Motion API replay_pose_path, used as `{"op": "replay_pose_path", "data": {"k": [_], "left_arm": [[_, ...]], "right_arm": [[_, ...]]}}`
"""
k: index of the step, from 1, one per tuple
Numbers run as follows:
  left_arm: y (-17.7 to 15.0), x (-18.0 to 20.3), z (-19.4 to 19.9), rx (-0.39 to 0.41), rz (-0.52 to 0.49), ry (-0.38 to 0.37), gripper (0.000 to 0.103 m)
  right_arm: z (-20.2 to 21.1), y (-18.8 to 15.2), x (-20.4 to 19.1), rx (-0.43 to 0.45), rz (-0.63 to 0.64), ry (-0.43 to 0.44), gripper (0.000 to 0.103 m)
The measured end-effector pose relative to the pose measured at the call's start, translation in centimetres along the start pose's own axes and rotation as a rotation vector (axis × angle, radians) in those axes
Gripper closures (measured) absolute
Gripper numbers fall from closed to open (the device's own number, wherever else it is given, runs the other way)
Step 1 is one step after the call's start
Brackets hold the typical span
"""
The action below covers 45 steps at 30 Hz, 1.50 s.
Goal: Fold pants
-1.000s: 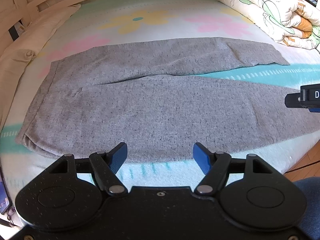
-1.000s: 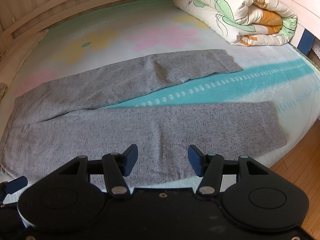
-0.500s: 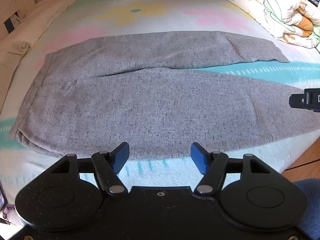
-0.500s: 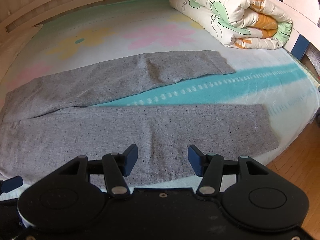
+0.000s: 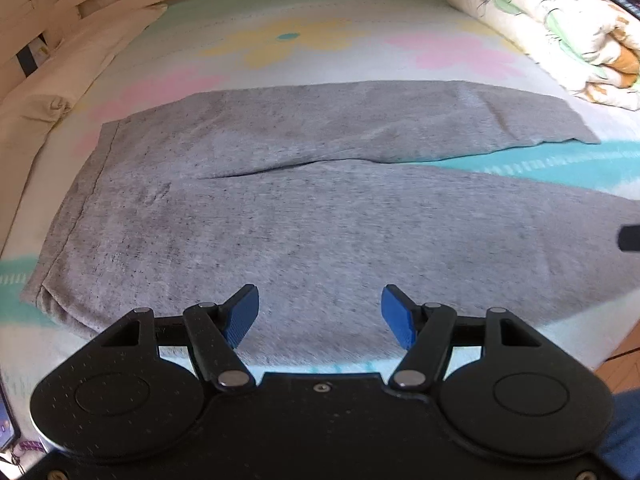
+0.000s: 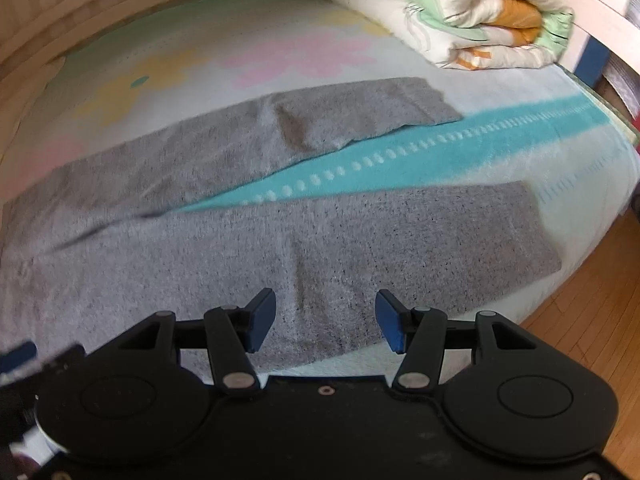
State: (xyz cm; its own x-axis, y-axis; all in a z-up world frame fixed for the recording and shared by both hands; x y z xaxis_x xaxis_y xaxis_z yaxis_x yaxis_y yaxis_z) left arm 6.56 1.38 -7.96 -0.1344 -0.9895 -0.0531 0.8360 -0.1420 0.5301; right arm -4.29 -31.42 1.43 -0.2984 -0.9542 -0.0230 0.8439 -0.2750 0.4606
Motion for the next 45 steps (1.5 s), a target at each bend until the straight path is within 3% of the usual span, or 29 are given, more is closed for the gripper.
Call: {"op": "replay_pose_path", "data": {"k": [2, 5, 13, 20, 25, 30, 38, 41, 45], "left_arm": [[0.4, -0.5, -0.8, -0.01, -0.006, -0.024, 0.034], [1.1, -1.3, -1.7, -0.001, -0.011, 0.001, 0.034], [4.7, -3.7, -4.8, 0.012, -0.008, 0.049, 0.039], [8.7, -5.7, -7.9, 0.035, 0.027, 0.119, 0.039], [10.8, -6.2, -10.1, 0.02, 0.037, 0.136, 0.04], [12.2, -3.0, -11.6, 0.017, -0.018, 0.061, 0.04], [13.0, 1.1, -14.6, 0.006, -0.122, 0.063, 0.04], [12.6, 0.2, -16.1, -0.036, -0.108, 0.063, 0.039], [12.3, -1.9, -17.0, -0.032, -0.124, 0.118, 0.035]], "right_arm": [[-0.6, 0.4, 0.1, -0.004, 0.042, -0.02, 0.048], [-2.1, 1.4, 0.9, -0.008, 0.09, -0.074, 0.051], [-6.7, 4.0, 6.2, -0.024, -0.001, -0.112, 0.051], [-10.5, 8.3, 7.5, -0.002, -0.053, -0.073, 0.051], [-13.8, 13.2, 7.0, 0.023, -0.104, -0.026, 0.051], [-16.3, 16.8, 4.2, 0.059, -0.103, 0.05, 0.051], [-19.5, 17.6, -6.6, 0.064, 0.157, 0.209, 0.051], [-21.5, 16.8, -7.7, 0.045, 0.25, 0.184, 0.052], [-24.0, 17.2, -4.7, 0.028, 0.272, 0.081, 0.052]]}}
Point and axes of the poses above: each gripper's, at about its wrist camera, not at the fingertips, and z roughly against the way its jaws point, x to its right, y to its top, the point moved 6 cm from there along -z, roughly the way its jaws point, and after that the axes turned 5 degrees about -z, right-handed, at the moved point
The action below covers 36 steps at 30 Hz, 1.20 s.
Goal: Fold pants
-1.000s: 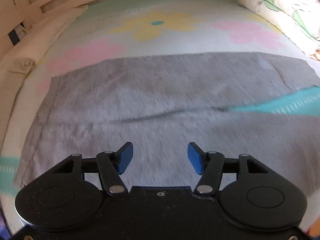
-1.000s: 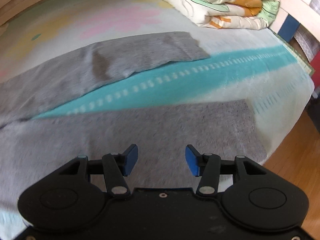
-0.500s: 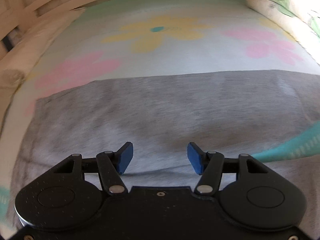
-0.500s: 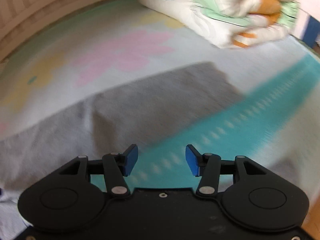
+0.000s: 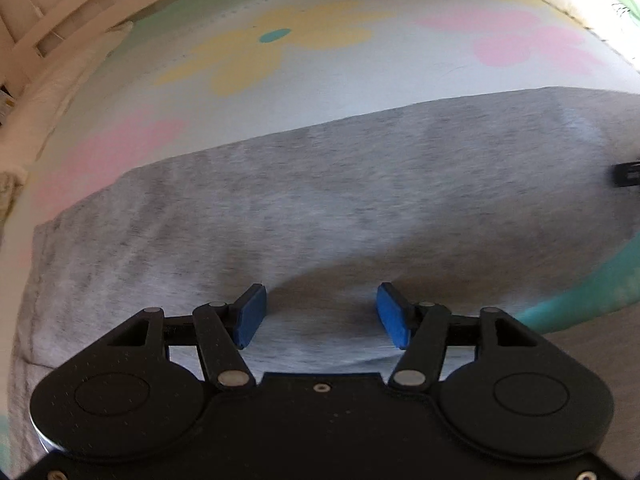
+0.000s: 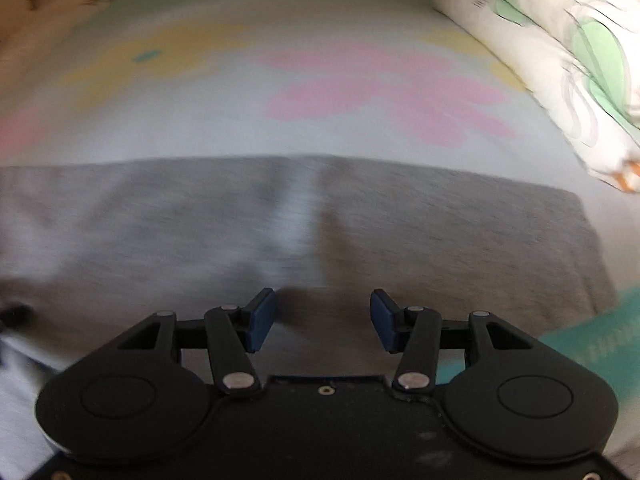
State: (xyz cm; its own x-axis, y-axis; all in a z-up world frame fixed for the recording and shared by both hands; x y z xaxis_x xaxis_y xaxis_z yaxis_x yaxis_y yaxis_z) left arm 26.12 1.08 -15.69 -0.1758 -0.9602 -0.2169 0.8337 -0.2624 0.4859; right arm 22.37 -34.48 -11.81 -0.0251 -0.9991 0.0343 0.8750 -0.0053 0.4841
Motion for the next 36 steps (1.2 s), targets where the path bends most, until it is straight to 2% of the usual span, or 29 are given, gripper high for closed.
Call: {"op": "replay_pose_path", "data": {"k": [5, 6, 8, 10, 14, 18, 21, 24, 30, 33, 36], "left_arm": [[-0.4, -2.6, -0.5, 0.016, -0.01, 0.035, 0.034], [-0.5, -3.3, -0.6, 0.015, -0.008, 0.052, 0.034], [-0.7, -4.3, -0.7, 0.008, 0.002, 0.089, 0.034], [-1.0, -5.9, -1.0, 0.01, 0.051, 0.071, 0.029], [-1.1, -8.7, -1.5, -0.012, 0.159, 0.055, 0.028], [-0.7, -10.0, -2.5, -0.028, 0.21, 0.056, 0.027], [-0.5, -9.3, -2.9, -0.013, 0.163, 0.097, 0.024], [-0.4, -8.3, -2.7, 0.007, 0.108, 0.145, 0.024], [-0.6, -9.1, -2.8, 0.009, 0.15, 0.113, 0.024], [-0.7, -8.8, -2.7, 0.025, 0.123, 0.135, 0.024], [-0.6, -8.6, -2.7, 0.029, 0.125, 0.14, 0.024]], "right_arm": [[-0.8, 0.1, 9.1, 0.0, -0.18, -0.085, 0.052], [-0.9, 0.2, 10.9, -0.004, -0.21, -0.132, 0.052], [-1.1, 0.3, 13.5, 0.007, -0.269, -0.146, 0.052], [-1.4, 0.3, 15.9, 0.0, -0.338, -0.165, 0.052], [-1.9, 0.7, 18.6, -0.014, -0.418, -0.23, 0.052], [-1.4, 1.7, 19.1, -0.018, -0.477, -0.29, 0.052], [0.2, 2.9, 18.5, 0.05, -0.572, -0.178, 0.052], [-0.2, 4.7, 17.0, 0.06, -0.638, -0.099, 0.051], [-3.6, 7.7, 13.3, 0.072, -0.761, -0.041, 0.05], [-5.1, 8.6, 12.1, 0.088, -0.836, -0.06, 0.05], [-7.0, 9.3, 10.8, 0.054, -0.833, -0.129, 0.05]]}}
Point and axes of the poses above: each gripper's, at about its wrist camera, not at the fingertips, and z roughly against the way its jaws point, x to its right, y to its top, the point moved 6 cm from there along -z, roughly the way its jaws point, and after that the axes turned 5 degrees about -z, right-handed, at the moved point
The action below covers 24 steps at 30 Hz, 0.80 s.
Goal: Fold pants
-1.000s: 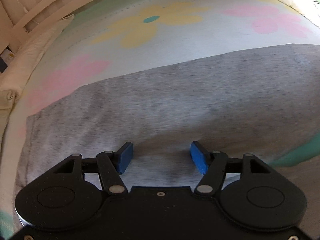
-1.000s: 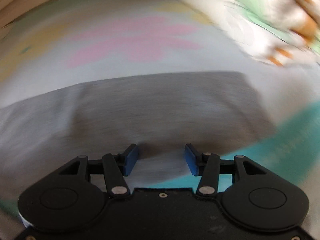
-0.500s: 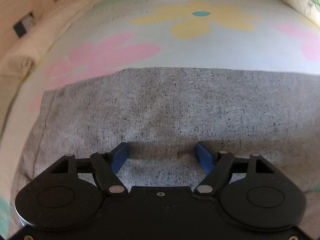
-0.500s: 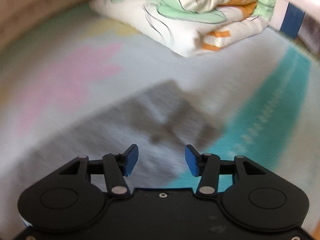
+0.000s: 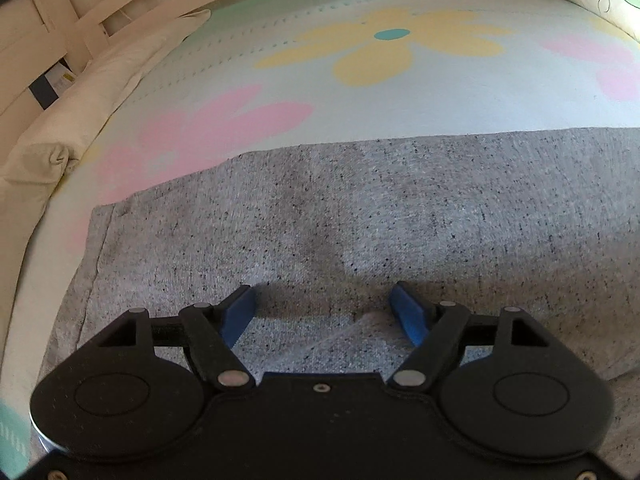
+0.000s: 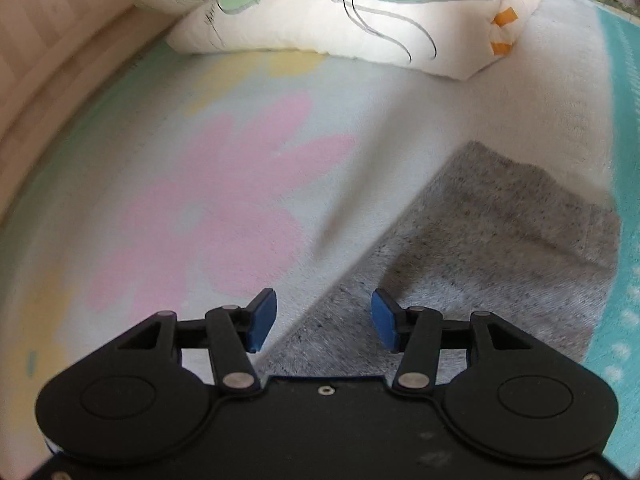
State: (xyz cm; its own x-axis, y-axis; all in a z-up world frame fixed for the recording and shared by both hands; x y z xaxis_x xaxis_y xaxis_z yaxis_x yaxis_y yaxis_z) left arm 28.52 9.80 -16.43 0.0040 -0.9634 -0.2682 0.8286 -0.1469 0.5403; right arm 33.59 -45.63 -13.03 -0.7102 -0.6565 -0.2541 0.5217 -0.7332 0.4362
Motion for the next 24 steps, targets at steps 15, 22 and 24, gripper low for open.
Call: {"op": "replay_pose_path", "data": {"k": [15, 22, 24], "left_arm": [[0.7, -1.6, 1.3, 0.011, 0.041, -0.116, 0.039], [4.5, -4.3, 3.9, 0.083, 0.101, -0.15, 0.039], [6.0, -4.8, 3.8, 0.081, 0.122, -0.166, 0.038]], "right_arm": [[4.6, -3.0, 1.6, -0.112, 0.243, -0.002, 0.097], [7.8, -5.1, 4.0, -0.113, 0.276, 0.05, 0.097], [8.3, -5.6, 4.2, -0.1, 0.29, 0.052, 0.097]]}}
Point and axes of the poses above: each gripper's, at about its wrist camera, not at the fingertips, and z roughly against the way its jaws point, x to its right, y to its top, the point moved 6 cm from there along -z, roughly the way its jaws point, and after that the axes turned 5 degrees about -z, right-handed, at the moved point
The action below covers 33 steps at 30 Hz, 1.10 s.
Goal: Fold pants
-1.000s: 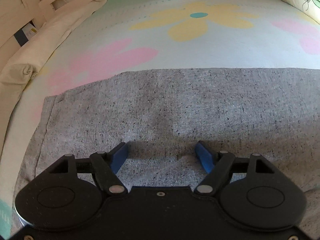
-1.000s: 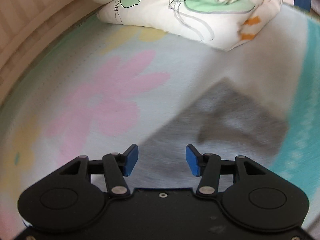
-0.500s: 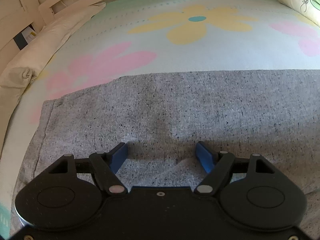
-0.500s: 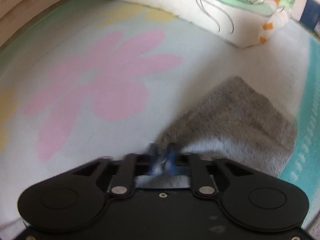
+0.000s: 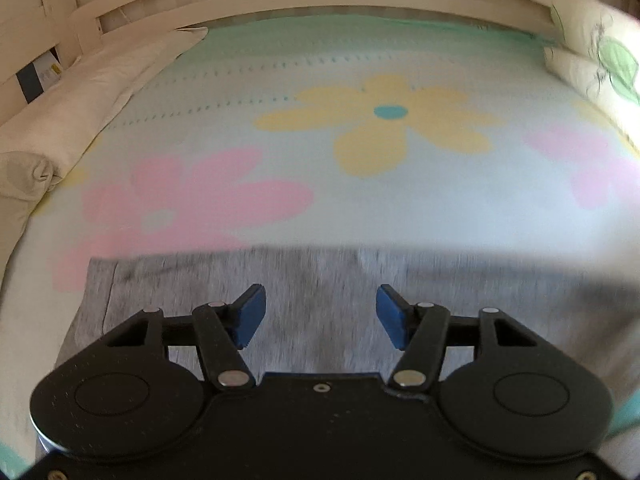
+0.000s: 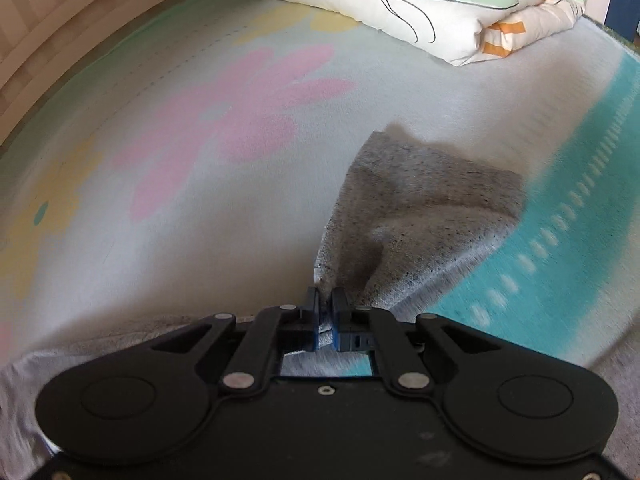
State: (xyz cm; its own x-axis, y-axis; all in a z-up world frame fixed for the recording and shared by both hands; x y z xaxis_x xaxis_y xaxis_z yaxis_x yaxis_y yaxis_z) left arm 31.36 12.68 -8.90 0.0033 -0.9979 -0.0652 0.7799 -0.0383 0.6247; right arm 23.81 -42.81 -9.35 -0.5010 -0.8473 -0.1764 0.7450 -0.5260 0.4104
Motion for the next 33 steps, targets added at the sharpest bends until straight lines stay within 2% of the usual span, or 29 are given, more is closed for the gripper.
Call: {"op": "replay_pose_path", "data": {"k": [3, 5, 10, 15, 25, 26, 27, 28, 31, 33], "left_arm": [[1.7, -0.3, -1.2, -0.017, 0.018, 0.005, 0.038], [2.4, 0.0, -2.5, -0.056, 0.036, -0.004, 0.038], [3.1, 1.1, -5.6, -0.195, 0.096, -0.095, 0.038], [3.7, 2.3, -7.1, -0.22, 0.095, -0.086, 0.038], [3.1, 4.1, -11.8, -0.328, 0.131, -0.088, 0.041], [3.2, 4.1, -12.1, -0.318, 0.126, -0.069, 0.043], [3.3, 4.1, -12.2, -0.308, 0.127, -0.04, 0.061], [3.4, 3.9, -11.9, -0.297, 0.132, -0.01, 0.086], [3.7, 3.1, -10.1, -0.266, 0.18, -0.053, 0.097], [3.7, 2.7, -7.9, -0.231, 0.175, -0.063, 0.099]], "right_arm": [[0.6, -1.1, -0.2, 0.02, 0.028, -0.008, 0.097], [0.2, -1.1, -0.2, 0.022, 0.032, -0.011, 0.097], [-0.1, -2.6, 0.8, 0.033, 0.034, -0.014, 0.097], [-0.8, -2.7, 2.0, 0.043, 0.002, 0.017, 0.097], [-0.4, -2.5, 2.1, 0.048, 0.0, 0.046, 0.097], [-0.3, -2.5, 2.2, 0.048, -0.001, 0.051, 0.097], [-0.2, -2.5, 2.2, 0.049, -0.004, 0.056, 0.097], [0.0, -2.5, 2.3, 0.05, -0.007, 0.064, 0.097], [0.9, -2.2, 2.6, 0.06, -0.007, 0.08, 0.097], [1.9, -2.0, 2.8, 0.073, -0.001, 0.089, 0.097]]}}
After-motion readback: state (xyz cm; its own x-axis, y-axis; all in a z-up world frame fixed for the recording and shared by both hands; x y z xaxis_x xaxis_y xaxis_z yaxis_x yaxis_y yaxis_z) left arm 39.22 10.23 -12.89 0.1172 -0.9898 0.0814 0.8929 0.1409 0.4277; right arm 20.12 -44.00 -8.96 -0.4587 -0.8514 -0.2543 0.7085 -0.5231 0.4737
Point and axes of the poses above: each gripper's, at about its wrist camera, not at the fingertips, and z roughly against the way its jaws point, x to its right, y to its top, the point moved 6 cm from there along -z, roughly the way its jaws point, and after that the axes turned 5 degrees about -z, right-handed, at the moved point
